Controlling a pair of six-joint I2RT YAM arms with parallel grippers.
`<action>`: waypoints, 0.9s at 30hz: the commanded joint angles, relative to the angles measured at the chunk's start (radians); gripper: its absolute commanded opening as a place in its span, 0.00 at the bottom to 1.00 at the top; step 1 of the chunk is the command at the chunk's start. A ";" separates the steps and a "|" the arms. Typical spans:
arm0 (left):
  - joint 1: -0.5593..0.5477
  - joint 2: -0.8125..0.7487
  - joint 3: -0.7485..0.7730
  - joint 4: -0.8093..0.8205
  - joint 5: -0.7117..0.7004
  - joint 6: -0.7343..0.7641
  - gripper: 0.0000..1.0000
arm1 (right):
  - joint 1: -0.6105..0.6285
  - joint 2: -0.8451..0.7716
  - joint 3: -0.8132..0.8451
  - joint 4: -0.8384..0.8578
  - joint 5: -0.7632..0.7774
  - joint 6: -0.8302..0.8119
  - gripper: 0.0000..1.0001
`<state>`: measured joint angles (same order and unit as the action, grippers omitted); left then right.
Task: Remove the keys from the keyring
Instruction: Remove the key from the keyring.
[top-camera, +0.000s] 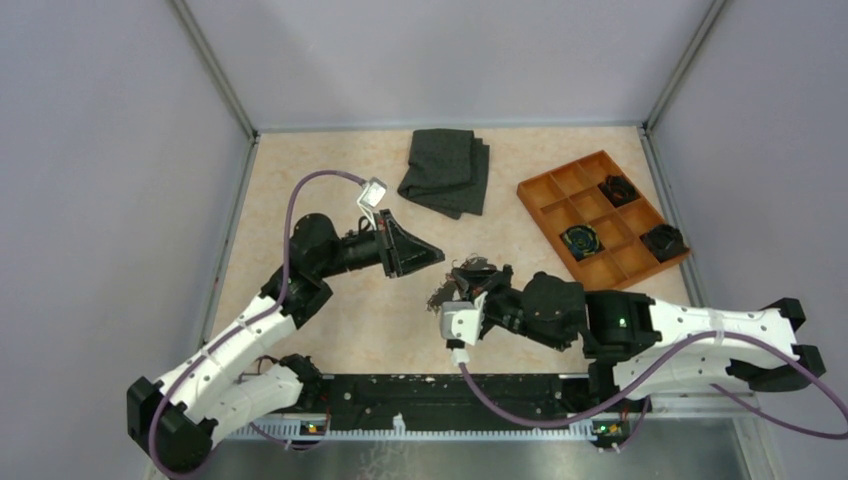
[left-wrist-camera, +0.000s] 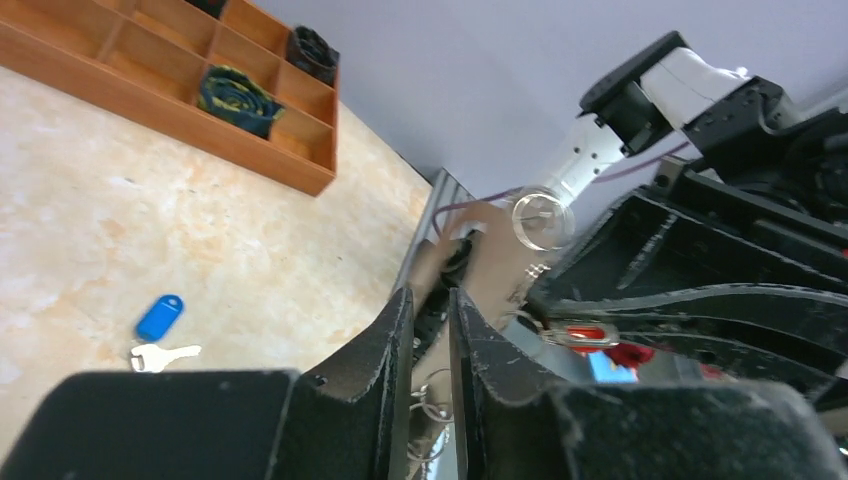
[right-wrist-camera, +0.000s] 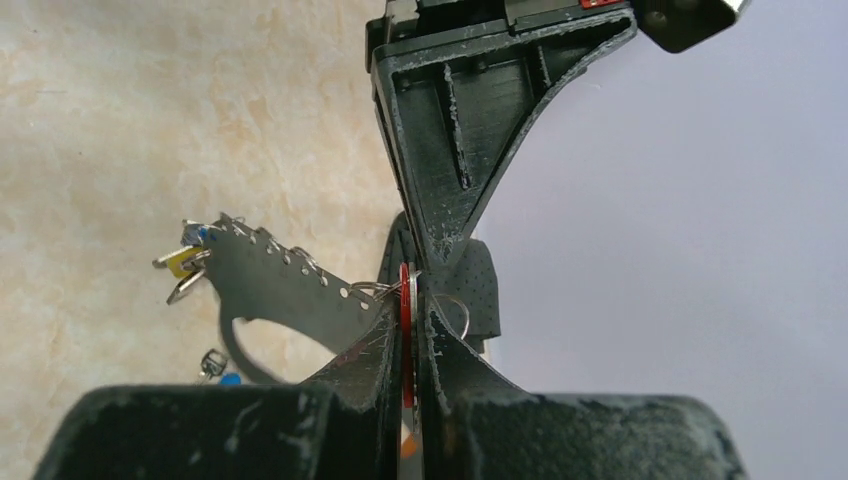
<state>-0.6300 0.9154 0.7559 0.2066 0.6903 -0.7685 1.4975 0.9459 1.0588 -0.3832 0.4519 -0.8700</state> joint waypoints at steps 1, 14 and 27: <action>0.010 -0.044 -0.022 0.020 -0.071 0.102 0.25 | 0.018 -0.033 0.077 0.093 -0.042 0.012 0.00; 0.009 -0.192 -0.160 0.450 0.123 0.327 0.31 | 0.018 -0.141 0.096 0.071 -0.222 0.104 0.00; -0.061 -0.075 -0.137 0.776 0.331 0.270 0.29 | 0.018 -0.151 0.112 0.070 -0.384 0.172 0.00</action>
<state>-0.6537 0.8093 0.5995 0.8162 0.9455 -0.5007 1.5032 0.8013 1.1149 -0.3676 0.1402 -0.7353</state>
